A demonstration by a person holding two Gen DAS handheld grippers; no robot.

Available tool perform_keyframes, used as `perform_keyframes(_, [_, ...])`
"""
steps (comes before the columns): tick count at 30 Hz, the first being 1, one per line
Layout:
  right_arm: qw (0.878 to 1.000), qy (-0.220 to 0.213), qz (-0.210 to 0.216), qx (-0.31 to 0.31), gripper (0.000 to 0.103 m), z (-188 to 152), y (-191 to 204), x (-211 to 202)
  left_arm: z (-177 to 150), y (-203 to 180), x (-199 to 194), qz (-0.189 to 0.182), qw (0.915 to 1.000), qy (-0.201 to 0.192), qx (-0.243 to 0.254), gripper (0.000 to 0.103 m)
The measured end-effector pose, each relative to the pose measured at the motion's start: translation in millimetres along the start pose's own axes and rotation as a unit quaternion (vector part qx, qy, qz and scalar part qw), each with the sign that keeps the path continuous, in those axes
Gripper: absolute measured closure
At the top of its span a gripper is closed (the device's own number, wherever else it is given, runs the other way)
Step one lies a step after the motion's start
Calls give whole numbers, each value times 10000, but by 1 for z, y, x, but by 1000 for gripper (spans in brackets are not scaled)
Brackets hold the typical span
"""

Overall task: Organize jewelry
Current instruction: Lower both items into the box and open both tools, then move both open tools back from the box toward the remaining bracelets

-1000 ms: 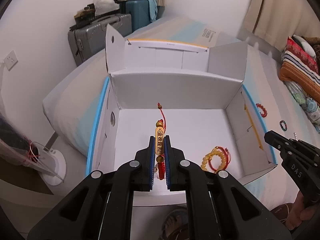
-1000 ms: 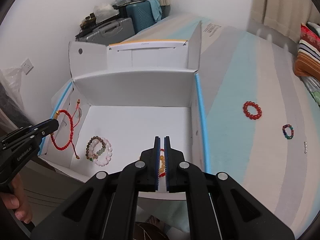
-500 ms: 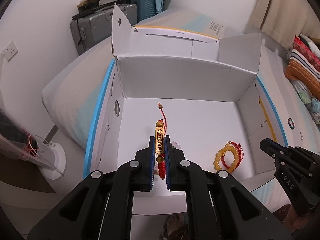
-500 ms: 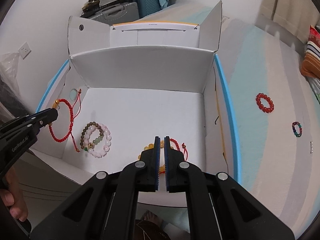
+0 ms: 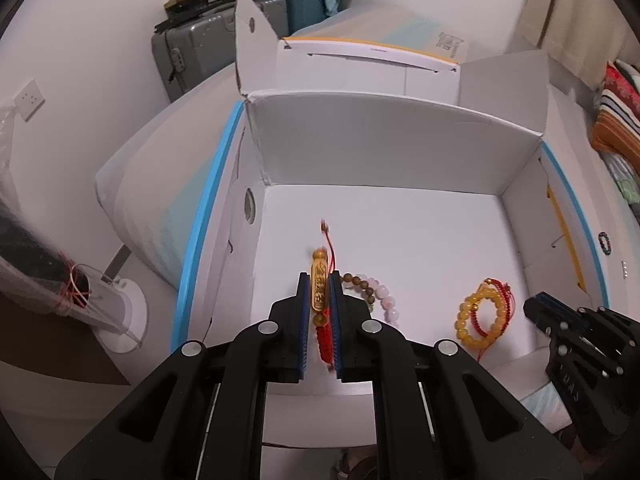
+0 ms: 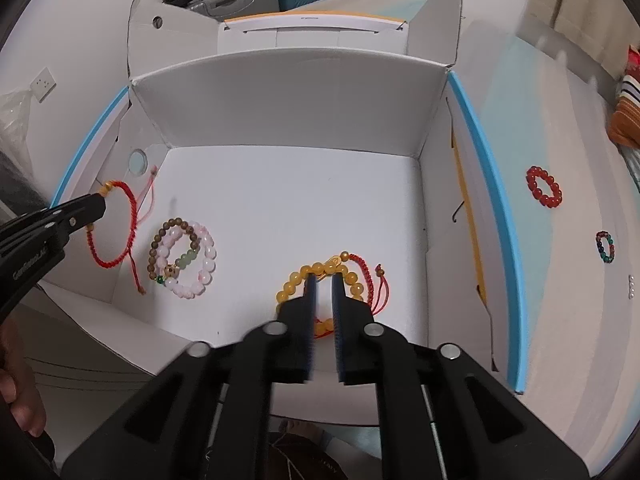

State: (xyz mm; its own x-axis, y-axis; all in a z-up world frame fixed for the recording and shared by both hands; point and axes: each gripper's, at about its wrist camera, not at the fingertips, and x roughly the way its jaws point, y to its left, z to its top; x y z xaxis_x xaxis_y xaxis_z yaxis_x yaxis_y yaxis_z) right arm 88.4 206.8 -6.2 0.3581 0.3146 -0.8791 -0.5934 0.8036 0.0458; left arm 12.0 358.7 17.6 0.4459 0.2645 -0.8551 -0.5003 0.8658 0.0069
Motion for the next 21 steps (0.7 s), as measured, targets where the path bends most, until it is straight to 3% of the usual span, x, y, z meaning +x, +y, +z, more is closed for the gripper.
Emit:
perform_keyframes(1, [10000,-47,-16,-9,64,0,1,-2,-1,0,1,28,10000,9,-16,89])
perform_keyframes(2, [9999,-122,-40,-9,53,0,1,-4,-1,0,1,41,10000,10,-26,77])
perform_keyframes(3, [9998,-192,-42,-10,51,0,1,-7,-2,-1,0,74,10000,-41,-29,64])
perform_keyframes(6, [9997,-248,8,-7,45,1,1,-13,-2,-2,-6,185,9997,-180,-12,48])
perform_keyframes(9, [9992,-386,-30,30,31,2,-3,-21,0,-4,-12,213,9993,-289,-51,36])
perform_keyframes(17, [9970,-707,-213,249,11,1,-31,-42,6,-26,-30,194,9985,-507,-46,9])
perform_keyframes(21, [9952,-860,-350,308,8,-2,-54,-53,7,-44,-35,149,9985,-533,-11,6])
